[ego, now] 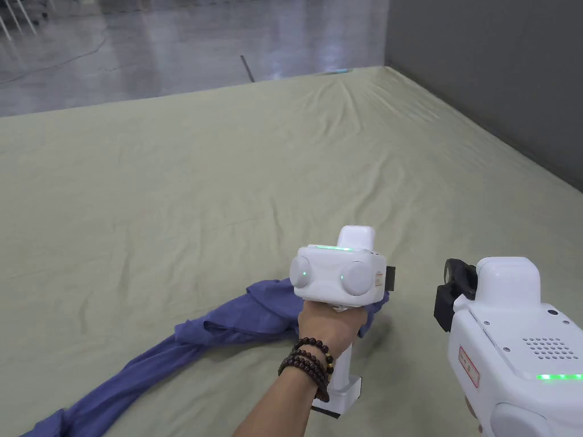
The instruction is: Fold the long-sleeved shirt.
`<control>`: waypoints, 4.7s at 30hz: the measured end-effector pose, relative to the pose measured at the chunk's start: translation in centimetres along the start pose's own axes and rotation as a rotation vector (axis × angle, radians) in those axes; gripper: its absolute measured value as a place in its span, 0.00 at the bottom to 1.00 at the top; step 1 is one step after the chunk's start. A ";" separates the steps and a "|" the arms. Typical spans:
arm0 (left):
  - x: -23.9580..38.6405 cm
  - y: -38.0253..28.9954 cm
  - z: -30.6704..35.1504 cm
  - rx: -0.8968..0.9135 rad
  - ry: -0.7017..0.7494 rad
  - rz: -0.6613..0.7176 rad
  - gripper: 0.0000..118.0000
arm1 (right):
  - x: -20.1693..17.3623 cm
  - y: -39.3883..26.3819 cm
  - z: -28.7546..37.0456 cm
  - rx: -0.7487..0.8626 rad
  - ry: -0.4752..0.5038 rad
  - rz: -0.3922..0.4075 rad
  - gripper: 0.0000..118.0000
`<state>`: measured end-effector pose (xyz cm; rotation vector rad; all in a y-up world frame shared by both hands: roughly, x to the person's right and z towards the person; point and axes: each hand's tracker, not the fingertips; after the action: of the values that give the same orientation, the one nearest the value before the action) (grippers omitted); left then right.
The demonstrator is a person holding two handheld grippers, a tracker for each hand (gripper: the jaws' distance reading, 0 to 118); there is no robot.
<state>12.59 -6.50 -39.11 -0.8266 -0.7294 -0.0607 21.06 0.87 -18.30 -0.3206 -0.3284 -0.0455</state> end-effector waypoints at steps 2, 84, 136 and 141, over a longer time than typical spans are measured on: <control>-0.7 -0.2 0.2 0.007 0.028 0.052 0.19 | 0.4 -0.2 0.0 -0.004 -0.007 -0.003 0.02; -22.8 3.2 31.0 0.426 0.333 0.145 0.13 | -6.5 15.1 -15.2 -0.140 0.437 -0.075 0.16; -25.7 -18.0 22.8 0.118 0.321 0.354 0.13 | -10.4 -4.2 -17.4 -0.545 0.421 0.136 0.16; -24.5 -18.9 23.1 0.123 0.330 0.378 0.87 | -10.1 -4.8 -15.7 -0.513 0.427 0.124 0.97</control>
<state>-25.22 -9.11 -31.41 -0.7997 -0.2568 0.1821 15.86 -8.69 -34.20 -0.8241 0.1358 -0.0750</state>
